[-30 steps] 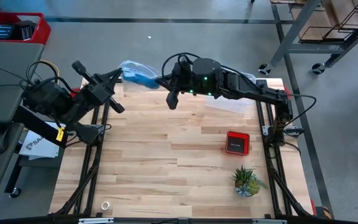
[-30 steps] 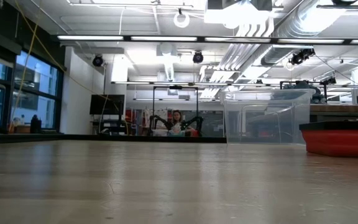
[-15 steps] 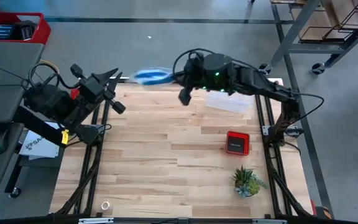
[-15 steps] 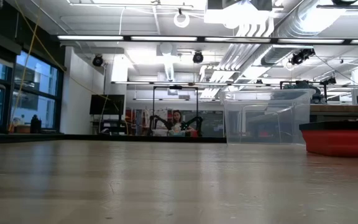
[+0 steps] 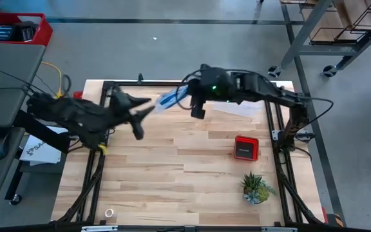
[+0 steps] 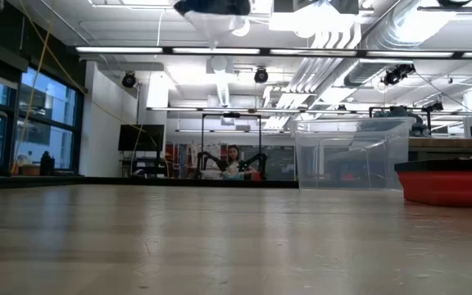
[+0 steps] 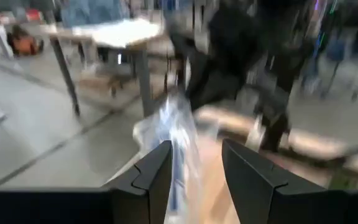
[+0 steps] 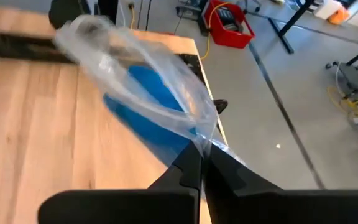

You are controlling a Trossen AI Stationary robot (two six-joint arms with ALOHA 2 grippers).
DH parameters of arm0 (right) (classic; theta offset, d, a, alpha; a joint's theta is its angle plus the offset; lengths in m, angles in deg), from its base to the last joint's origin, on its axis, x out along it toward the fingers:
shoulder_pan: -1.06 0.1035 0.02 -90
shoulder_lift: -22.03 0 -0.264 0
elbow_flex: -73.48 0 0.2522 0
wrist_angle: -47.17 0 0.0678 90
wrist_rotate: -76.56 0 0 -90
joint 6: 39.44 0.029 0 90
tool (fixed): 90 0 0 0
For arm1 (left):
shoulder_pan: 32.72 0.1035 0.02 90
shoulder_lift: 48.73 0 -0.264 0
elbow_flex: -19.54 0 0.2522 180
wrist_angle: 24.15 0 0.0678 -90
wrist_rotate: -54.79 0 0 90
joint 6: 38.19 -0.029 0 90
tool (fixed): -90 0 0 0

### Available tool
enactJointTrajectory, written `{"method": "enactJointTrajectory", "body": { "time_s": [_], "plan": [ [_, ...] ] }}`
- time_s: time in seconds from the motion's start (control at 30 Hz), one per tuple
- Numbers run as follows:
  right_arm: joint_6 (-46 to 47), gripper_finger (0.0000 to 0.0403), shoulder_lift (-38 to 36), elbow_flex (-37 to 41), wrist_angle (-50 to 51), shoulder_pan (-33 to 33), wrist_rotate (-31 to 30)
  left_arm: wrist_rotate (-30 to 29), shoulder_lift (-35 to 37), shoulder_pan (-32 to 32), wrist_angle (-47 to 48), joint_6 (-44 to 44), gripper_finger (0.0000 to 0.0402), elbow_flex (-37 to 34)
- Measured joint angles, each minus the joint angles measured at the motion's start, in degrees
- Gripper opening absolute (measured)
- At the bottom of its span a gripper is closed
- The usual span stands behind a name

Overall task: Roll bandage
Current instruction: Put the rolled blue bandage into the transparent zip bag

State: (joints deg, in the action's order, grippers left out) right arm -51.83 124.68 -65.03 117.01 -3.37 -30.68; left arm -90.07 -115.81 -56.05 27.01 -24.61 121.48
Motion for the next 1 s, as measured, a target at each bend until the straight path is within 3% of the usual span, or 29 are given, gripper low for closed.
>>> {"method": "enactJointTrajectory", "body": {
  "time_s": [0.1,0.27,0.4,0.63,1.0],
  "plan": [
    [-1.8,0.0000,1.8,0.0,-1.1,0.6,-0.3,1.5,-2.9,1.7,5.1,-1.1,0.0138,-0.1],
    [-0.6,0.0000,4.4,0.0,-1.0,0.8,2.4,-0.7,-8.1,4.0,5.5,-15.6,0.0138,-0.1],
    [1.4,0.0000,4.5,0.0,-1.5,0.8,4.0,0.1,-10.8,5.9,6.6,-21.2,0.0138,-0.1],
    [2.1,0.0000,4.6,0.0,-1.3,1.8,3.9,-2.6,-11.6,9.1,9.1,-23.5,0.0138,0.0],
    [1.3,0.0000,4.6,0.0,-1.0,2.2,4.0,8.2,-10.7,12.5,11.1,-23.2,0.0138,3.1]
  ]
}}
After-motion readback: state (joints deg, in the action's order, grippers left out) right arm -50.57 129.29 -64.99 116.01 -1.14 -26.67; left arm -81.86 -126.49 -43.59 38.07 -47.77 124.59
